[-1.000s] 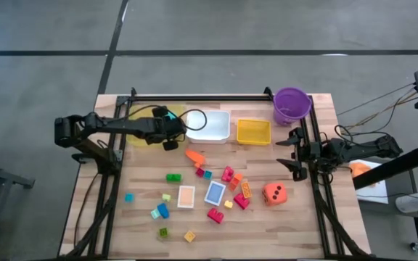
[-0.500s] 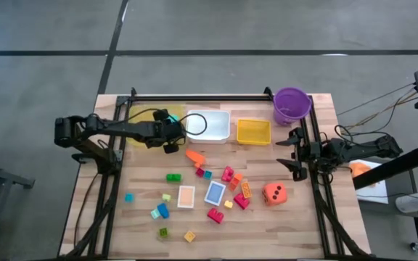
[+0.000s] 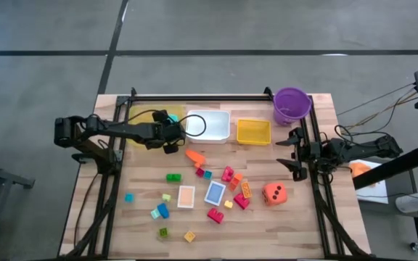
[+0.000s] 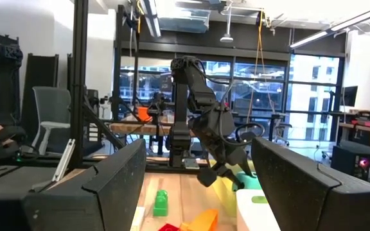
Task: Pick & Place Toys
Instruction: Put the blue dice into the yellow transparent bin
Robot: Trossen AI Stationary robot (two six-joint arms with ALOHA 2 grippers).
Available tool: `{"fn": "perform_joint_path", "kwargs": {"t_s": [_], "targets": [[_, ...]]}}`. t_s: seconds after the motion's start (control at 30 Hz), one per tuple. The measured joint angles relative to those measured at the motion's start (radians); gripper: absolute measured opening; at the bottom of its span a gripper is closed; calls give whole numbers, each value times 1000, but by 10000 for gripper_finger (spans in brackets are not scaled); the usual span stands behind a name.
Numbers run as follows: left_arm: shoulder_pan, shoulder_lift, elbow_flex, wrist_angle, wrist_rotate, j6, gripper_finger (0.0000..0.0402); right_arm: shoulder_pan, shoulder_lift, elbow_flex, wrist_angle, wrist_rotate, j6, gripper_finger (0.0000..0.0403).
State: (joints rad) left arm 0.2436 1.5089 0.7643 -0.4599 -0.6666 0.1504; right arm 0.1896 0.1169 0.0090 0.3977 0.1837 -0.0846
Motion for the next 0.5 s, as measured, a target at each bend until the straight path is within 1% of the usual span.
{"fn": "perform_joint_path", "kwargs": {"t_s": [0.13,0.17,0.23,0.37,0.43,0.5], "targets": [[0,0,1,-1,1,-9,127,0,0,0,0,0,-1,280],[0,0,2,-1,1,-15,135,0,0,0,0,0,-1,280],[0,0,2,-1,4,-20,182,0,0,0,0,0,3,280],[-1,0,5,-3,7,-21,294,0,0,0,0,0,-1,280],[-1,0,11,-9,5,-21,337,0,0,0,0,0,2,280],[-1,0,20,-16,5,-22,369,0,0,0,0,0,2,280]]}}
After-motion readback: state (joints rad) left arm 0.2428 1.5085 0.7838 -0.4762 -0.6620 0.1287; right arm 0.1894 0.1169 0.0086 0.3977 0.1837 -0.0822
